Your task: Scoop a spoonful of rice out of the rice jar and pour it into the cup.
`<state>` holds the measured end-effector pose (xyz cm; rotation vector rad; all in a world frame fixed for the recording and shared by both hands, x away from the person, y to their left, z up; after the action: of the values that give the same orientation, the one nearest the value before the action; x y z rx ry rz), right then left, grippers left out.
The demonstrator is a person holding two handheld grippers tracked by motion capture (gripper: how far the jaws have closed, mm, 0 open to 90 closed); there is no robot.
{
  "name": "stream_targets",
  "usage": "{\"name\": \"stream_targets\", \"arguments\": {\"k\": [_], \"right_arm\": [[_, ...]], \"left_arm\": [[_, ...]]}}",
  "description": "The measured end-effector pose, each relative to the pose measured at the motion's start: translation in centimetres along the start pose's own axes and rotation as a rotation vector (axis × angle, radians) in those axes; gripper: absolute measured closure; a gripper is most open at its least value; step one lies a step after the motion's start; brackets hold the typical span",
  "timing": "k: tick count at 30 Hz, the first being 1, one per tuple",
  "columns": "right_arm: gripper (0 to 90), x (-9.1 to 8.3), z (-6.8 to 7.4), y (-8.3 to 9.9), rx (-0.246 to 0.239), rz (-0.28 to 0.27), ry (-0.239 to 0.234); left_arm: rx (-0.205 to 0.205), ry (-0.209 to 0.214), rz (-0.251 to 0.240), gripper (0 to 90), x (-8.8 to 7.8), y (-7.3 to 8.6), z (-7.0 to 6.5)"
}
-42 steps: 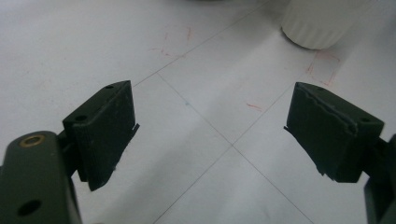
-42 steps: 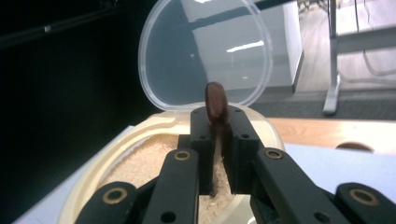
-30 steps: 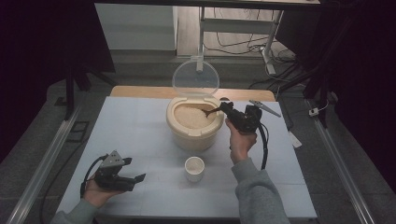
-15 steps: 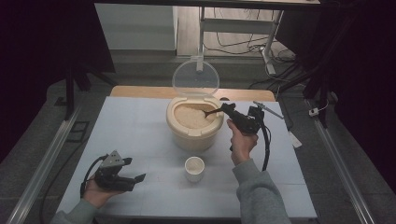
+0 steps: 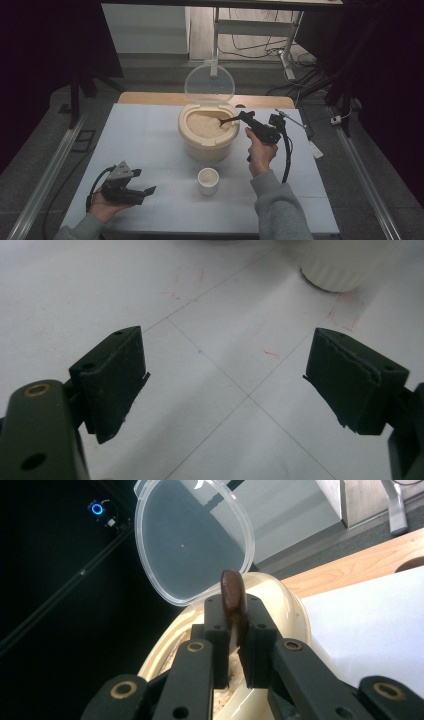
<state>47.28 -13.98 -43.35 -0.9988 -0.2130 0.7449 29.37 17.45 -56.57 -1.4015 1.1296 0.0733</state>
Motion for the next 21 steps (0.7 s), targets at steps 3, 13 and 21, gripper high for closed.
{"name": "stream_targets", "arguments": {"k": [3,13,21], "right_arm": [[83.6,-0.1,-0.2,0.0,0.022,0.004,0.0],[83.6,-0.5,-0.9,-0.1,0.125,-0.001,-0.012],[83.6,-0.8,-1.2,-0.3,0.175,-0.009,-0.024]], "left_arm": [[0.001,0.0,0.0,16.1,0.0,0.0,0.0],[0.004,-0.003,-0.001,16.3,0.0,0.0,0.0],[0.005,-0.003,0.0,16.4,0.0,0.0,0.0]]}}
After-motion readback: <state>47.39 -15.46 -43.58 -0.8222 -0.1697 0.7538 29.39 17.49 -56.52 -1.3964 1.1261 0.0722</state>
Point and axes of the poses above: each handheld gripper's, and its own axes: x roughly forward along the jaws, y roughly out of its underside, z roughly to its left, the point moved 9 cm from there along x, roughly forward along the jaws, and after that the axes turned 9 degrees about -x, right-handed, at the moved point
